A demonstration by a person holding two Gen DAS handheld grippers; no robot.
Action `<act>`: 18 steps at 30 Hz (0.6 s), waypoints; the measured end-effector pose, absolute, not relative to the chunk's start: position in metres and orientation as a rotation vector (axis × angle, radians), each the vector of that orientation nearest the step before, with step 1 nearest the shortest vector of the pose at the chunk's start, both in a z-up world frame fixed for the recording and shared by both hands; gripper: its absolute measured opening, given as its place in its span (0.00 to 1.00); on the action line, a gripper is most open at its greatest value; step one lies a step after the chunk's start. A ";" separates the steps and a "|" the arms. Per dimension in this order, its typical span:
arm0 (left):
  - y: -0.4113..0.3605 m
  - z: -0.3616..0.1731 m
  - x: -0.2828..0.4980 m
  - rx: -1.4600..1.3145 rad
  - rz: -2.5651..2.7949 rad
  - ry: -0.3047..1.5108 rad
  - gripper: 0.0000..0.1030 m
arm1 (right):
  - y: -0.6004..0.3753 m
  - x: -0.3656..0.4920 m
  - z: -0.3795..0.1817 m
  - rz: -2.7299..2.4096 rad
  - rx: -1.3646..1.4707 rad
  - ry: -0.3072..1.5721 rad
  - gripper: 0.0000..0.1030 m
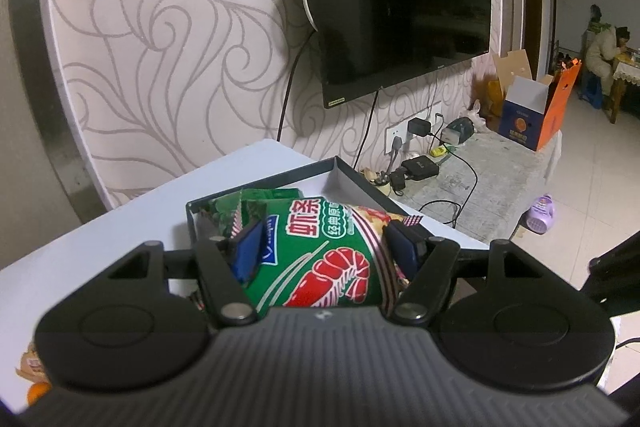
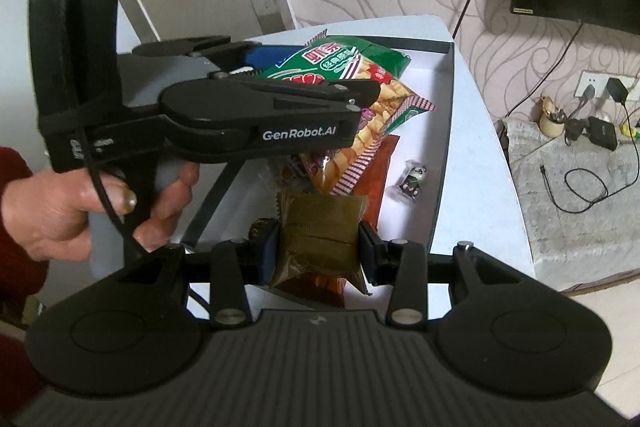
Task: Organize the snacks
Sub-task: 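Lower the shrimp chip bag and brown packet into the box with both tools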
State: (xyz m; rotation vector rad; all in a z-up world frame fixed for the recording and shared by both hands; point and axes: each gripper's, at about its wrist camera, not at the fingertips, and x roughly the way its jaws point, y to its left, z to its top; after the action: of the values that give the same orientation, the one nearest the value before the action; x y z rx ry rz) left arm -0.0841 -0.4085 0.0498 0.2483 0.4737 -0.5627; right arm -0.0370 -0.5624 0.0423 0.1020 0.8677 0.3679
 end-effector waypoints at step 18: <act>-0.412 0.062 -0.087 0.254 -0.548 0.430 0.67 | -0.537 -0.027 0.037 0.405 -0.025 0.869 0.46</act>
State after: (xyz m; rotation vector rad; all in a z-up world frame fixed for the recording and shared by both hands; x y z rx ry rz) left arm -0.0869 -0.4116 0.0617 0.2538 0.4301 -0.5481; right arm -0.0268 -0.5370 0.0368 -0.0253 0.8686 0.4048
